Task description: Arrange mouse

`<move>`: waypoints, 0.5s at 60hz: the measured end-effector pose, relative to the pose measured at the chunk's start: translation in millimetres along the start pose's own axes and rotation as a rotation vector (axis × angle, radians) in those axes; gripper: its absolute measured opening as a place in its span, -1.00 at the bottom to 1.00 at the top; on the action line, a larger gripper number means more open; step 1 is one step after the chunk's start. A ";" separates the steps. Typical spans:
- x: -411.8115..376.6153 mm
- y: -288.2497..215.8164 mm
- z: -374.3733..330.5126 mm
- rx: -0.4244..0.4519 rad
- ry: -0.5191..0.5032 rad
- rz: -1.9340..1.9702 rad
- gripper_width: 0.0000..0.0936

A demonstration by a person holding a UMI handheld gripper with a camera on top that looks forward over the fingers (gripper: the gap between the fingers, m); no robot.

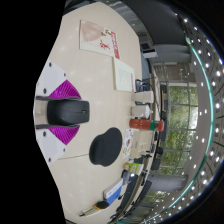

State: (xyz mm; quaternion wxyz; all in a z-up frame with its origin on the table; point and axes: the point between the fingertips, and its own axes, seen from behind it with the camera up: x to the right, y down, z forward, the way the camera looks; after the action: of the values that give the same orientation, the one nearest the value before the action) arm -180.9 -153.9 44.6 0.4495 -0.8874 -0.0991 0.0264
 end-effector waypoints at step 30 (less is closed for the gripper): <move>159.4 -184.1 118.0 0.131 0.091 0.063 -0.34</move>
State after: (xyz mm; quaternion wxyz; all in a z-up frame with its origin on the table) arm -68.9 77.5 129.0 0.5096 -0.8590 -0.0490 0.0067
